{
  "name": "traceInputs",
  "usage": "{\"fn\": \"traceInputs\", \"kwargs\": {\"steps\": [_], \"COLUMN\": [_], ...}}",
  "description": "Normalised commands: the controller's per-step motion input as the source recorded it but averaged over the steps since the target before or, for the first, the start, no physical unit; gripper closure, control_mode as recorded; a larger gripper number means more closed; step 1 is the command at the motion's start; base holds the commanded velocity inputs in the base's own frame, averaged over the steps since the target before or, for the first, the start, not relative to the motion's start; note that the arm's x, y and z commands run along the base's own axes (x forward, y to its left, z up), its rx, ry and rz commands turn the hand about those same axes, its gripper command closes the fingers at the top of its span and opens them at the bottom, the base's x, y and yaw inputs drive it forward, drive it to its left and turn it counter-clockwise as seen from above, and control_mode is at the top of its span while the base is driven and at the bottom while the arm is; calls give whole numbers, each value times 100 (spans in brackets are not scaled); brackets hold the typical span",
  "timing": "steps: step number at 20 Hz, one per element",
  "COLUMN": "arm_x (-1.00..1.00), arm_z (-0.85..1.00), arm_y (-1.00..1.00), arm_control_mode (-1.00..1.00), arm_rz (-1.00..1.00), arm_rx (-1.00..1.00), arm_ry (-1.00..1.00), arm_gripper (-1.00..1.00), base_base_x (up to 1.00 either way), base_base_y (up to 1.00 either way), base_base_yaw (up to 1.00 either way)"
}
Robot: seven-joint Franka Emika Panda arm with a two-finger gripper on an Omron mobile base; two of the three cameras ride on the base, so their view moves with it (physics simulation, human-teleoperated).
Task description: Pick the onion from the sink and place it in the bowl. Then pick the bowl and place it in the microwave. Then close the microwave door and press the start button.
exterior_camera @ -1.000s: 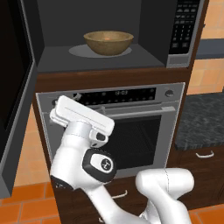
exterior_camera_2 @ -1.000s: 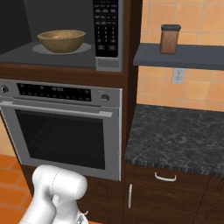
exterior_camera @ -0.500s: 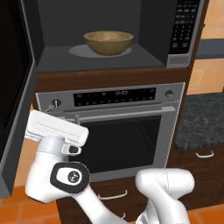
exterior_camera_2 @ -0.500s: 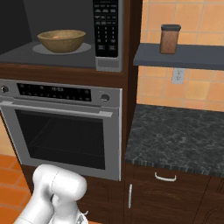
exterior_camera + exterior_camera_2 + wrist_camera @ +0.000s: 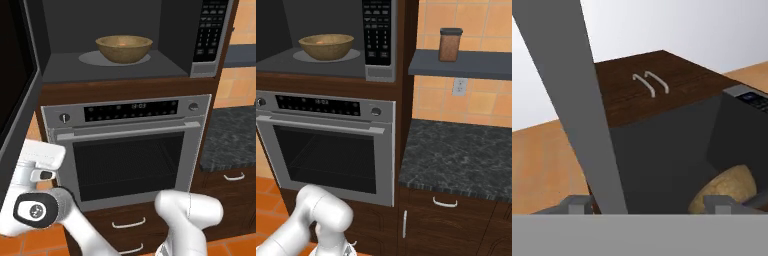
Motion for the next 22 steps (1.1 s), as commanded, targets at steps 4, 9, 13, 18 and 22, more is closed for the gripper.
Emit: {"fn": "traceInputs", "kwargs": {"steps": [4,9,13,18,22], "arm_x": [-9,-23,-30,-36,-15], "arm_z": [43,26,0,0,2], "arm_y": [34,-24,-100,-100,-97], "arm_control_mode": [-100,-100,-100,-100,-100], "arm_rz": [-2,-9,-18,-5,4], "arm_rx": [1,11,37,48,53], "arm_ry": [-27,-24,-12,-7,-2], "arm_gripper": [-100,-100,-100,-100,-100], "base_base_x": [0,0,0,0,0], "base_base_y": [0,0,0,0,0], "base_base_yaw": [0,0,0,0,0]}}
